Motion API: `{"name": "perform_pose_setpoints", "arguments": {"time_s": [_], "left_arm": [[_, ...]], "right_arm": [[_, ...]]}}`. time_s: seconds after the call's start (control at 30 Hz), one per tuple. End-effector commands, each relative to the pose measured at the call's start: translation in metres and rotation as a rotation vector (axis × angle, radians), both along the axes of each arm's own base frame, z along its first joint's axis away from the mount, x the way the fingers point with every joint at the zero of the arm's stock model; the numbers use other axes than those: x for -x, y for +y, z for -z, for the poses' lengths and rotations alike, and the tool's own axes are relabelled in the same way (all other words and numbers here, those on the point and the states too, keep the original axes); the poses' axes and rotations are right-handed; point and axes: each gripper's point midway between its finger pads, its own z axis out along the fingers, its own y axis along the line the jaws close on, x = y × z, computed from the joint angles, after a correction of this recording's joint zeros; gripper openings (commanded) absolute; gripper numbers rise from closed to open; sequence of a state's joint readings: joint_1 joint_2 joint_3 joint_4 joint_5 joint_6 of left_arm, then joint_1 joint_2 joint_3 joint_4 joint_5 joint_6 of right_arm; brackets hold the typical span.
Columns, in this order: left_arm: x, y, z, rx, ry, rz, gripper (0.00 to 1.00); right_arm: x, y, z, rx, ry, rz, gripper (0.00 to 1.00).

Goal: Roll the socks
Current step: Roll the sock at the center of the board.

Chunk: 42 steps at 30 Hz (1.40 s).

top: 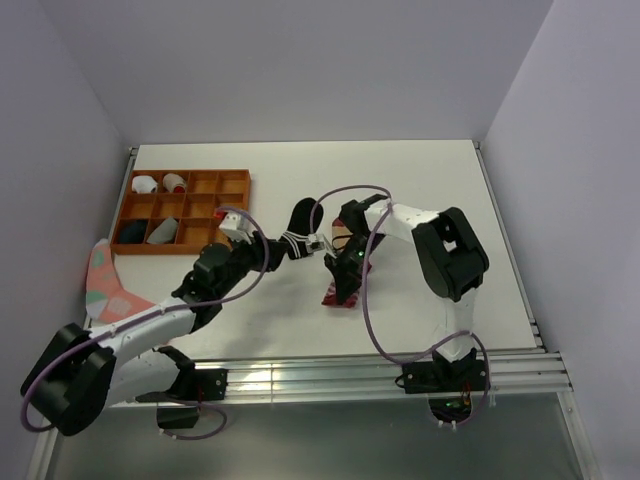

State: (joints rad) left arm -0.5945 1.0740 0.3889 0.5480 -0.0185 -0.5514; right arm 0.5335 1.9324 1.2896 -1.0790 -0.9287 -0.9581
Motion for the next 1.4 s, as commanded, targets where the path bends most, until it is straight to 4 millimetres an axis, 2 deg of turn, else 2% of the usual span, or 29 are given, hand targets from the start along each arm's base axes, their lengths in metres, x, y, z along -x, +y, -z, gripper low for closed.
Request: {"name": "perform_pose_setpoints", "arguments": {"time_s": [0.0,0.07,0.1,0.17,0.2,0.23,0.3,0.43,0.63,0.73,0.97,1.37], "left_arm": [[0.011,-0.038,-0.021,0.011,-0.167,0.175,0.51],[0.017,-0.054,-0.016,0.01,-0.164,0.265,0.51],[0.02,-0.063,-0.005,-0.002,-0.145,0.306,0.5],[0.023,-0.075,-0.006,0.009,-0.161,0.351,0.5],[0.028,-0.084,0.004,-0.001,-0.14,0.389,0.49],[0.03,-0.089,0.005,-0.002,-0.142,0.403,0.49],[0.038,-0.102,0.014,-0.007,-0.127,0.456,0.49],[0.05,-0.117,0.021,0.013,-0.119,0.532,0.51],[0.062,-0.142,0.033,0.009,-0.096,0.633,0.57],[0.068,-0.149,0.039,0.007,-0.083,0.67,0.6],[0.074,-0.159,0.058,-0.008,-0.046,0.71,0.58],[0.09,-0.162,0.07,0.018,-0.008,0.788,0.58]], "right_arm": [[0.017,-0.005,-0.006,-0.031,0.115,-0.024,0.0],[0.016,-0.006,-0.002,-0.023,0.13,-0.009,0.0],[0.016,-0.006,-0.001,-0.014,0.146,0.006,0.0],[0.016,-0.006,-0.001,-0.016,0.183,0.026,0.0],[0.012,-0.005,-0.003,-0.026,0.188,0.035,0.0],[0.014,-0.007,-0.005,-0.022,0.217,0.042,0.0],[0.007,-0.009,-0.003,-0.031,0.243,0.073,0.0],[0.005,-0.016,0.002,-0.011,0.284,0.086,0.0],[0.004,-0.016,0.003,-0.005,0.294,0.1,0.0],[0.003,-0.017,0.004,-0.003,0.306,0.099,0.0],[0.001,-0.019,0.001,-0.014,0.322,0.1,0.0],[-0.005,-0.024,0.001,-0.019,0.344,0.114,0.0]]}}
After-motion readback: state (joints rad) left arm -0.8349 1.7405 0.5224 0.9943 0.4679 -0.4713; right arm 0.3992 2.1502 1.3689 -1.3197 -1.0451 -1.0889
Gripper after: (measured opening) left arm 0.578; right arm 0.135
